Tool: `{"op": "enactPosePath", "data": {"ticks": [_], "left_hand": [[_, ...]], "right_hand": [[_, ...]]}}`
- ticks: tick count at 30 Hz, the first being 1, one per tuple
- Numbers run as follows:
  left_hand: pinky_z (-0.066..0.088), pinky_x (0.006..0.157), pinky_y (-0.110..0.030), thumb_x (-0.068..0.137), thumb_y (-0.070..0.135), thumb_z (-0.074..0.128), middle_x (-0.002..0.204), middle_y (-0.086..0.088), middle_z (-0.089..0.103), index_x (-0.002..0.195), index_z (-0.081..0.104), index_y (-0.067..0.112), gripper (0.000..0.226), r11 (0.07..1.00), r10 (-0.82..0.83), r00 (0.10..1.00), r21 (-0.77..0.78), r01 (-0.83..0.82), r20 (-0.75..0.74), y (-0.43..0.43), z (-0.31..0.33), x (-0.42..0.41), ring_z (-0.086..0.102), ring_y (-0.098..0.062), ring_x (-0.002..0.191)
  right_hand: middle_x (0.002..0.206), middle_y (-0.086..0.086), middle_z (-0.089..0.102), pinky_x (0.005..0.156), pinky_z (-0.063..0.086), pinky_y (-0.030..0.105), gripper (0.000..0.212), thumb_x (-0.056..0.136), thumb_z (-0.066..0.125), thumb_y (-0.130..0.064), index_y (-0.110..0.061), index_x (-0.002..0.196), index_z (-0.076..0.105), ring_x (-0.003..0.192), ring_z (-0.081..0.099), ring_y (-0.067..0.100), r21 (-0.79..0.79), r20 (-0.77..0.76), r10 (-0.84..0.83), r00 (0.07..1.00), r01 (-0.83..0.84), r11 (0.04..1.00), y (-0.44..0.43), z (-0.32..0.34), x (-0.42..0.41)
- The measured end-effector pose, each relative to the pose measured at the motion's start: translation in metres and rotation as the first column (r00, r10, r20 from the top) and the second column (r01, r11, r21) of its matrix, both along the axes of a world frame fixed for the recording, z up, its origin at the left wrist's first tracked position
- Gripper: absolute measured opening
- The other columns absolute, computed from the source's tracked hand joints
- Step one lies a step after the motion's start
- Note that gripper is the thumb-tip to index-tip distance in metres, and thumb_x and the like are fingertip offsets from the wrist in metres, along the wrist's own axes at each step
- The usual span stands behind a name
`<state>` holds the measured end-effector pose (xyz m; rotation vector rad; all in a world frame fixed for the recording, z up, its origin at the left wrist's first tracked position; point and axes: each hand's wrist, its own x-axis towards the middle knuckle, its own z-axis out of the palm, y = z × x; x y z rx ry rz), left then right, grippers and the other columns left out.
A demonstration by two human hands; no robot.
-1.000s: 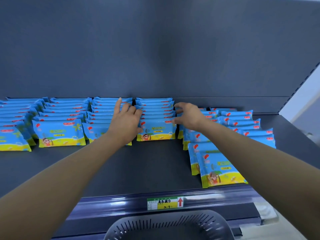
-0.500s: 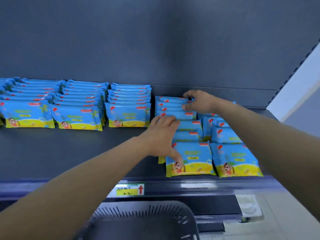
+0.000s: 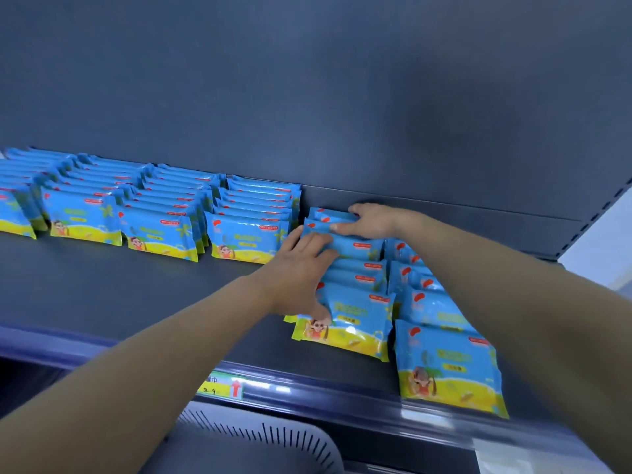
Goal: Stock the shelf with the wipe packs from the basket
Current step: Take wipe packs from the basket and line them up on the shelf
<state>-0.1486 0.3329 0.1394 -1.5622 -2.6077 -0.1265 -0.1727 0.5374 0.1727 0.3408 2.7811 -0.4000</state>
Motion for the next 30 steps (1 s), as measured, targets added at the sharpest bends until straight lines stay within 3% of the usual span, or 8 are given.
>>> {"op": "enactPosePath", "data": {"ticks": [4,8,11,17,21,24,26,30], "left_hand": [[-0.018,0.111,-0.034,0.061,0.064,0.067,0.143,-0.005,0.023,0.137,0.034,0.015,0.096,1.0,-0.008,1.0,-0.013,0.008,-0.006,0.001,-0.001,-0.004,0.012,-0.018,0.138],[-0.02,0.109,-0.032,0.061,0.065,0.066,0.143,-0.004,0.022,0.137,0.032,0.015,0.097,1.0,-0.014,1.0,-0.002,0.014,-0.021,0.0,-0.004,-0.005,0.011,-0.018,0.138],[-0.02,0.109,-0.032,0.062,0.065,0.065,0.142,-0.005,0.022,0.136,0.032,0.015,0.095,0.999,-0.028,0.999,0.018,0.028,-0.036,0.001,-0.006,-0.01,0.012,-0.018,0.134],[-0.018,0.109,-0.031,0.06,0.066,0.065,0.139,-0.005,0.028,0.134,0.035,0.014,0.095,0.995,-0.074,0.996,0.057,0.077,-0.052,-0.002,-0.008,-0.018,0.018,-0.019,0.132],[-0.015,0.111,-0.031,0.061,0.065,0.065,0.137,-0.002,0.03,0.136,0.033,0.015,0.095,0.992,-0.085,0.994,0.082,0.09,-0.066,-0.004,-0.008,-0.024,0.021,-0.018,0.131],[-0.014,0.111,-0.031,0.058,0.065,0.066,0.132,-0.002,0.032,0.131,0.036,0.015,0.094,0.989,-0.105,0.993,0.094,0.11,-0.056,-0.002,-0.008,-0.026,0.022,-0.019,0.129],[-0.013,0.111,-0.031,0.058,0.066,0.066,0.131,-0.002,0.031,0.13,0.036,0.015,0.094,0.989,-0.111,0.992,0.092,0.115,-0.055,-0.001,-0.008,-0.026,0.021,-0.018,0.127],[-0.011,0.112,-0.033,0.059,0.065,0.065,0.133,-0.003,0.031,0.129,0.036,0.015,0.091,0.992,-0.096,0.994,0.077,0.101,-0.059,-0.003,-0.007,-0.026,0.022,-0.02,0.129]], "right_hand": [[0.14,0.003,0.045,0.102,0.039,0.04,0.113,0.054,0.038,-0.093,-0.014,0.134,0.045,0.123,0.047,0.025,0.104,0.04,0.005,0.999,-0.009,0.995,0.0,0.0,-0.013],[0.117,0.002,0.053,0.086,0.044,0.037,0.099,0.056,0.038,-0.093,-0.01,0.105,0.061,0.1,0.054,0.023,0.149,0.083,0.012,0.996,-0.025,0.989,-0.002,-0.002,-0.023],[0.114,0.004,0.043,0.084,0.041,0.037,0.097,0.063,0.032,-0.091,-0.008,0.105,0.062,0.099,0.049,0.024,0.21,0.136,0.017,0.991,-0.046,0.977,-0.004,0.001,-0.03],[0.116,0.006,0.06,0.082,0.042,0.036,0.089,0.07,0.038,-0.083,-0.008,0.113,0.061,0.102,0.056,0.024,0.203,0.139,0.008,0.99,-0.037,0.978,-0.006,-0.002,-0.033],[0.092,0.005,0.061,0.072,0.041,0.035,0.074,0.069,0.042,-0.08,-0.011,0.086,0.063,0.083,0.057,0.024,0.179,0.144,-0.023,0.989,-0.003,0.984,-0.012,0.0,-0.036],[0.066,0.0,0.052,0.064,0.038,0.032,0.061,0.067,0.041,-0.078,-0.019,0.061,0.051,0.066,0.05,0.021,0.174,0.165,-0.056,0.985,0.027,0.984,-0.016,0.0,-0.036],[0.066,-0.001,0.049,0.066,0.038,0.033,0.061,0.065,0.038,-0.081,-0.021,0.061,0.05,0.064,0.049,0.018,0.165,0.185,-0.054,0.981,0.023,0.986,-0.015,-0.001,-0.037],[0.081,0.0,0.054,0.075,0.039,0.036,0.069,0.057,0.033,-0.086,-0.021,0.069,0.054,0.081,0.054,0.023,0.157,0.194,-0.046,0.98,0.016,0.987,-0.014,-0.004,-0.037]]}}
